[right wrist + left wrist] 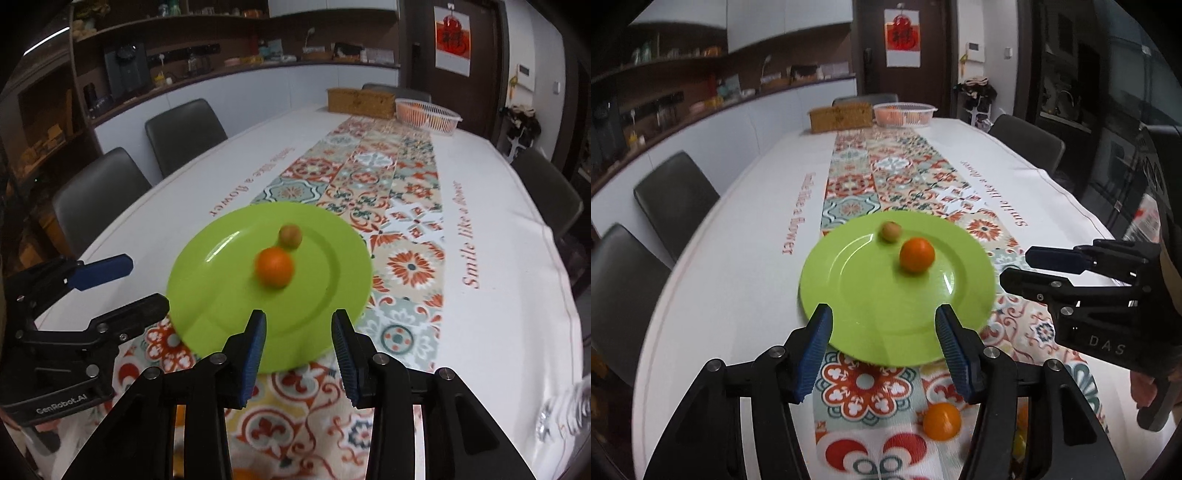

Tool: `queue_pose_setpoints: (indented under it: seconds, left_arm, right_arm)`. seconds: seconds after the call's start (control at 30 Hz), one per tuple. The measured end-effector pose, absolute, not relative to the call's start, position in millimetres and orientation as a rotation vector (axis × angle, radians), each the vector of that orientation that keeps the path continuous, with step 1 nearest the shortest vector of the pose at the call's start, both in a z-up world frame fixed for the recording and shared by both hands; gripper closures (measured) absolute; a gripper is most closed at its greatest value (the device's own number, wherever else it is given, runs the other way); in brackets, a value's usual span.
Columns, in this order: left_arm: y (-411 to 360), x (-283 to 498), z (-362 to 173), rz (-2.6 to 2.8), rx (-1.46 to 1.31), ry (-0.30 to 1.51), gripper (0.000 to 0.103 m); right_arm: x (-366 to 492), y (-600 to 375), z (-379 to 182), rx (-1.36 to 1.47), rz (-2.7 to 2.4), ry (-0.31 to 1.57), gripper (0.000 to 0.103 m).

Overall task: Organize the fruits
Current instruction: 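Open both tools to release the orange and tan fruit onto the plate, then grasp a dark purple plum with the right tool while the left tool grasps another mandarin orange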

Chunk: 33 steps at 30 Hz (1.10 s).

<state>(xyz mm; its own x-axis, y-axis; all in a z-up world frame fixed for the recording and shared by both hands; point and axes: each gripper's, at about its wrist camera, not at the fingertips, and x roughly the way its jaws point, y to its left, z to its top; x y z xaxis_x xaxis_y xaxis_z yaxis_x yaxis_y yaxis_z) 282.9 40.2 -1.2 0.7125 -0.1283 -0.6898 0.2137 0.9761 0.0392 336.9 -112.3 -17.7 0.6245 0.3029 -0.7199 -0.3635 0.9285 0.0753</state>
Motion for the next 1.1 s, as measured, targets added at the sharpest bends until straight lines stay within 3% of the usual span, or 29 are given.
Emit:
queue_pose_setpoints:
  seconds: [0.37,0.6,1.1]
  left_arm:
    - [34.0,207.6,33.5,-0.210,0.093,0.674,0.046]
    - [26.2,162.7,47.8,-0.223,0.101,0.622,0.039]
    - [-0.1,109.7,31.9,-0.254,0.102,0.613,0.038]
  right_arm:
    - [266.5,-131.2,23.3,-0.047,0.393,0.694,0.065]
    - [222.1,-141.4,37.4,-0.055,0.393,0.647,0.065]
    - [172.0,-164.1,24.4,-0.081,0.392,0.654,0.065]
